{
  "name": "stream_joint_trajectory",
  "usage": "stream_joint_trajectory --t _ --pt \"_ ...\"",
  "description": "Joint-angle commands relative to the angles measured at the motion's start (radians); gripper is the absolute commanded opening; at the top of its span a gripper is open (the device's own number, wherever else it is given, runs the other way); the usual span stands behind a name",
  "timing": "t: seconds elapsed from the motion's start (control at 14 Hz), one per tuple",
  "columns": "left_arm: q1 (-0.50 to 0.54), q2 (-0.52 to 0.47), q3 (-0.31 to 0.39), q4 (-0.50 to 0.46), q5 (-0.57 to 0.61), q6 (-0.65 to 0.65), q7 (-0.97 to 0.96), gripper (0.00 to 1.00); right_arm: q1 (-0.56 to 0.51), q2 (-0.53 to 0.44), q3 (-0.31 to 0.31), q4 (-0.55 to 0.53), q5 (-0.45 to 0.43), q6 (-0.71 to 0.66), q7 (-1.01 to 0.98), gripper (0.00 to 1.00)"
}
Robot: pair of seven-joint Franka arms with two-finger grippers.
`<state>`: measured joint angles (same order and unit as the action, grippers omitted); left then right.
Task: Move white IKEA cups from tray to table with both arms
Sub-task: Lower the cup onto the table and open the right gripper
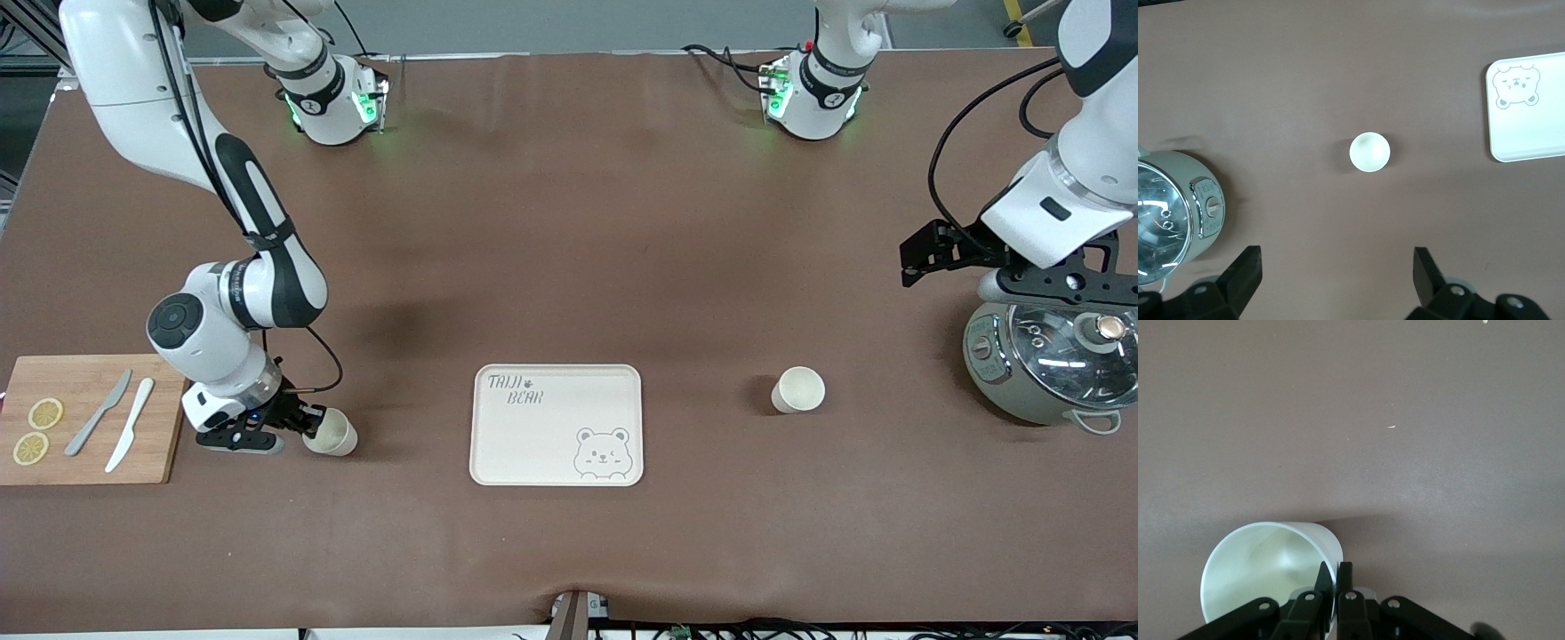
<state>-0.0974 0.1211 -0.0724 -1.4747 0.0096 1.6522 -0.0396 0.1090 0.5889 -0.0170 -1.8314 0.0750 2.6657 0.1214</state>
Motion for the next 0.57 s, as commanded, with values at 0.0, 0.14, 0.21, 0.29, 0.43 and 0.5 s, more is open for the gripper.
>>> stream_joint_trajectory --t 0.0,0.14,0.21,0.29,0.43,0.5 --pt "0.004 0.0 -0.003 0.004 0.0 0.004 -0.003 1.0 -0.012 -0.014 0.009 0.0 0.022 -0.003 -0.023 1.0" --pt "0.004 0.0 -0.003 0.004 0.0 0.004 -0.003 1.0 -0.018 -0.053 0.008 0.01 0.022 -0.083 -0.025 1.0" --pt "0.004 0.0 -0.003 0.004 0.0 0.004 -0.003 1.0 -0.031 -0.09 0.008 0.036 0.022 -0.177 -0.025 1.0" --pt "0.004 0.0 -0.003 0.002 0.0 0.004 -0.003 1.0 -0.041 -0.131 0.006 0.065 0.02 -0.292 -0.026 1.0" --pt "0.002 0.0 -0.003 0.002 0.0 0.004 -0.003 1.0 -0.049 -0.233 0.005 0.101 0.019 -0.514 -0.026 1.0" --pt "0.004 0.0 -0.003 0.002 0.0 0.004 -0.002 1.0 -0.055 -0.292 0.002 0.101 0.013 -0.596 -0.026 1.0"
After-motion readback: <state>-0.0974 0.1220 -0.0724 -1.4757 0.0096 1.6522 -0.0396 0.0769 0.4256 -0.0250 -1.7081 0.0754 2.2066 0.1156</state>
